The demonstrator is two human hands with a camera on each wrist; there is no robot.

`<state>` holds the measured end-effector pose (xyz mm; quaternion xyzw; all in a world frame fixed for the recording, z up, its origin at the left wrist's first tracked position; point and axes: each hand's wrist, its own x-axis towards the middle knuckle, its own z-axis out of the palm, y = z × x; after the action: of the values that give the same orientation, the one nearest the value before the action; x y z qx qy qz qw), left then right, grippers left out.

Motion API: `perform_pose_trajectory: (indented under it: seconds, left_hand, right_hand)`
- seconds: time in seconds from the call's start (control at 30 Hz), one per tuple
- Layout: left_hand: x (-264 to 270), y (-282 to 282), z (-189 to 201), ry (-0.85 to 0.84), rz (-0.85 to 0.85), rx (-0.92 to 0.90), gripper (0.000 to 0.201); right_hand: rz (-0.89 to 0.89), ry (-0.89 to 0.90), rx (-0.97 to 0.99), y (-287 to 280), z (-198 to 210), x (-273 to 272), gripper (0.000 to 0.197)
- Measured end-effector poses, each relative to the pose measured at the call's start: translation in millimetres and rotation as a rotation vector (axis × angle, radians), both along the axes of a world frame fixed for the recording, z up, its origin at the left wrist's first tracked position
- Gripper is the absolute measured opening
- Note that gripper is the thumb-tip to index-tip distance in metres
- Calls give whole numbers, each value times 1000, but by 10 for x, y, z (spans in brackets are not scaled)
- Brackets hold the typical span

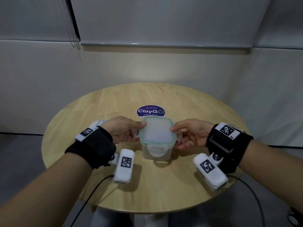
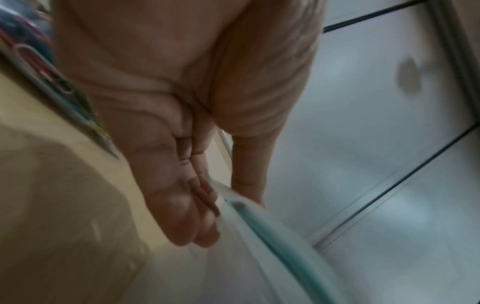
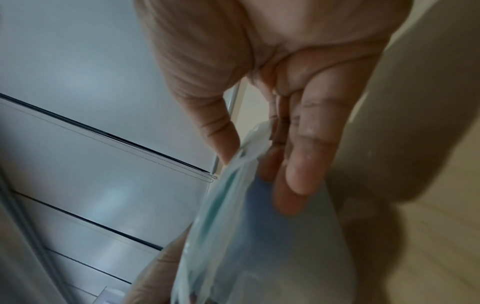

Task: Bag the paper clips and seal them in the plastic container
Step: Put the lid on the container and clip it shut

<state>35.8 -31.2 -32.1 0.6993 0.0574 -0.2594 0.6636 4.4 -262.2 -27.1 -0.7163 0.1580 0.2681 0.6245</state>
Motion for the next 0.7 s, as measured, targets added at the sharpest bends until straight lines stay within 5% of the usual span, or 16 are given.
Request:
perform_pose_trajectory:
  seconds: [0.37, 0.5, 0.63, 0.7]
  left_hand:
    - [13, -39, 1, 4, -50, 62, 12]
    - [-14, -39, -14, -9, -31, 72, 17]
    - [19, -2, -18, -199, -22, 380, 30]
    - [17, -50, 13, -185, -65, 377, 26]
  right_hand:
    - [70, -17, -66, 7, 26, -6, 29]
    - [73, -51, -269, -31, 2, -24, 53]
    - [109, -94, -449, 8, 36, -4, 41]
    - [190, -87, -521, 89, 70, 8, 40]
